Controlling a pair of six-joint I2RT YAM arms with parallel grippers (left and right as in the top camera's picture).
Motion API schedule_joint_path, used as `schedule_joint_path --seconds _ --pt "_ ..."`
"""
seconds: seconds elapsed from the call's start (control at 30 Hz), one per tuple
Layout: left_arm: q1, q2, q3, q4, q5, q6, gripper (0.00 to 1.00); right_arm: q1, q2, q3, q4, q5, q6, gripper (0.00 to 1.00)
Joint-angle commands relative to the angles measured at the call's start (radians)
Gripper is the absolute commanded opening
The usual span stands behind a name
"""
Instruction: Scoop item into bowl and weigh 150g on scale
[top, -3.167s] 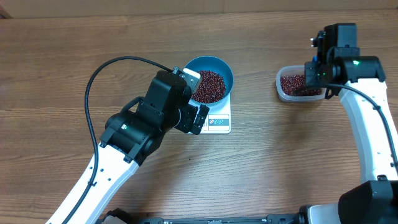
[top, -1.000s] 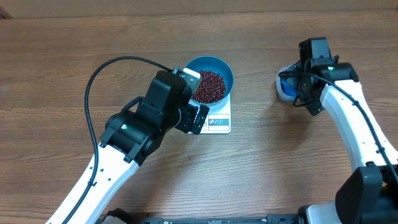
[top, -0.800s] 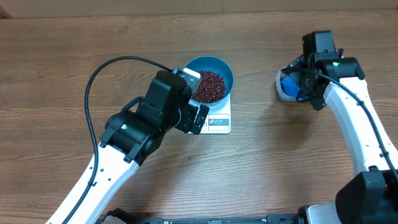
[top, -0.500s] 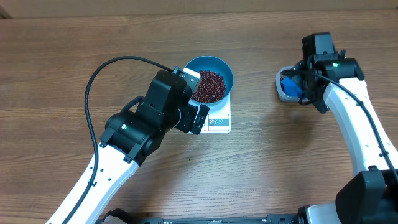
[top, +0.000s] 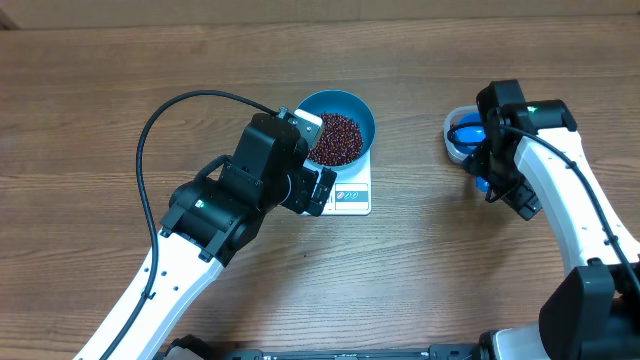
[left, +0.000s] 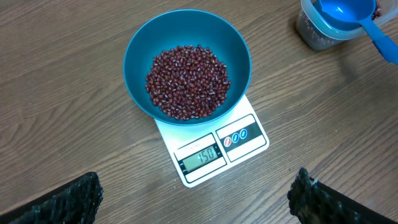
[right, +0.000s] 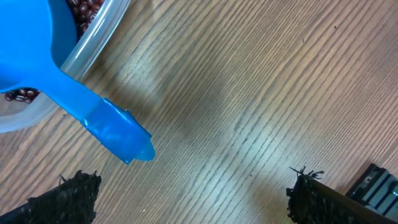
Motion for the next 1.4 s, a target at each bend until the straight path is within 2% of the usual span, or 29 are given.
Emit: schedule_joint_path --seconds 0.0,0.27,0.37,0.43,0.5,0.53,0.57,0.6,0.67,0.73,0.97,1.37 --pt "0.0 -0.007 0.023 0.003 0.009 0.019 1.0 -0.004 0.0 0.004 0.007 0.021 -0.006 1.0" --pt "0.0 -0.007 0.023 0.003 0.009 0.012 1.0 -0.003 -0.034 0.061 0.029 0.016 -0.245 1.0" --pt "0.0 -0.007 0.023 0.003 0.009 0.012 0.99 -0.003 -0.066 0.086 0.031 -0.024 -0.391 1.0" --pt "0.0 -0.007 0.023 0.003 0.009 0.012 1.0 -0.003 -0.089 0.103 0.025 -0.08 -0.507 0.91" --pt "0.0 -0.007 0.023 0.003 0.009 0.012 1.0 -0.003 -0.117 0.116 0.01 -0.144 -0.616 0.69" --pt "0.0 -0.007 0.023 0.003 0.009 0.012 0.99 -0.003 -0.131 0.121 0.001 -0.161 -0.649 0.52" --pt "0.0 -0.007 0.023 0.003 0.009 0.012 1.0 -0.003 -0.145 0.124 -0.011 -0.163 -0.664 0.43" --pt "0.0 -0.007 0.023 0.003 0.009 0.012 1.0 -0.003 -0.161 0.127 -0.023 -0.163 -0.674 0.41" --pt "0.0 -0.007 0.023 0.004 0.009 0.012 1.0 -0.003 -0.189 0.129 -0.039 -0.153 -0.675 0.43" --pt "0.0 -0.007 0.023 0.003 0.009 0.012 1.0 -0.003 -0.222 0.13 -0.05 -0.132 -0.675 1.0" --pt "0.0 -0.007 0.023 0.003 0.01 0.011 1.0 -0.003 -0.336 0.131 -0.071 -0.014 -0.675 1.0" --pt "0.0 -0.007 0.023 0.0 0.009 0.012 0.99 -0.003 -0.403 0.131 -0.07 -0.013 -0.674 1.0"
